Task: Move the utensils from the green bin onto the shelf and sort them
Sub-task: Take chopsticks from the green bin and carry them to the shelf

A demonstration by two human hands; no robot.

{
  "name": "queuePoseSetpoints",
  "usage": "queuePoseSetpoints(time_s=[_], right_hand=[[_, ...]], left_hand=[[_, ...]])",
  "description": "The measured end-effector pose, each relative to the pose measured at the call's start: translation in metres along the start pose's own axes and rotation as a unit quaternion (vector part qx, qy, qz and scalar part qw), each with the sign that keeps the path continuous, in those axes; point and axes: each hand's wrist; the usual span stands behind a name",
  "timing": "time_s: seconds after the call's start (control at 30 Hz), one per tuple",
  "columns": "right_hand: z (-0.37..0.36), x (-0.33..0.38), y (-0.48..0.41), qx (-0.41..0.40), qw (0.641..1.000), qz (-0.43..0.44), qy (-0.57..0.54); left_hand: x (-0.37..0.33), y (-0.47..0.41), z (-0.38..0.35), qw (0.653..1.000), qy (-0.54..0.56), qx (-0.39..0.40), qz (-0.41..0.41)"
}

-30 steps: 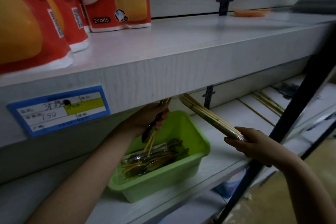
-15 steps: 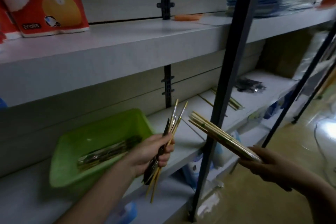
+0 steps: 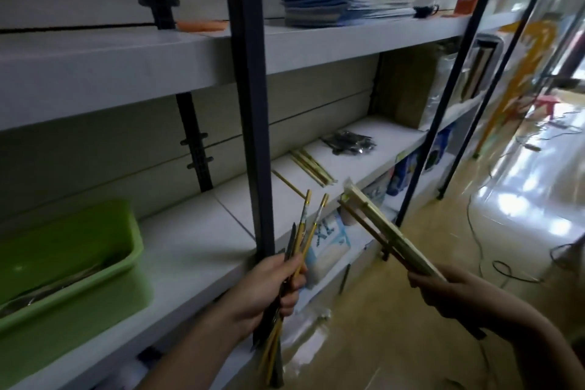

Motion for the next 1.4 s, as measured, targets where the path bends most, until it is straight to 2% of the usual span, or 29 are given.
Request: queuePoseSetpoints(time_s=[0.1, 0.3, 0.43, 0.63, 1.0, 1.13, 1.4], right_hand=[[-0.006, 0.010, -0.020, -0.003, 0.999, -0.033, -0.004], [0.011, 0.016, -0.078, -0.038, 0.998, -0.010, -0.052], [0.013, 0.032, -0.145, -0.027, 0.998, 0.015, -0.061], [-0.010, 0.070, -0.257, -0.027, 0.998, 0.053, -0.016], [-0.095, 0.117, -0.398, 0.063, 0.991, 0.054, 0.109], [-0.116, 0.122, -0.427, 0.092, 0.976, 0.086, 0.176], [-0.121, 0.126, -0.460, 0.219, 0.946, 0.115, 0.210]], left_hand=[[-0.004, -0.034, -0.027, 1.000, 0.021, 0.001, 0.006], [-0.011, -0.120, -0.070, 0.998, 0.057, -0.027, 0.019], [-0.024, -0.178, -0.084, 0.993, 0.091, -0.068, 0.015], [-0.056, -0.255, -0.081, 0.979, 0.119, -0.167, 0.009], [-0.067, -0.320, -0.049, 0.933, 0.199, -0.297, 0.034], [-0.068, -0.333, -0.046, 0.913, 0.231, -0.333, 0.043], [-0.070, -0.356, -0.053, 0.887, 0.265, -0.374, 0.054]])
Point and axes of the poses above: each hand's wrist, its own y-axis away from the middle knuckle, its own z-axis out of the back of the hand, x = y × z, and after that the axes turned 14 degrees about -x, right-handed
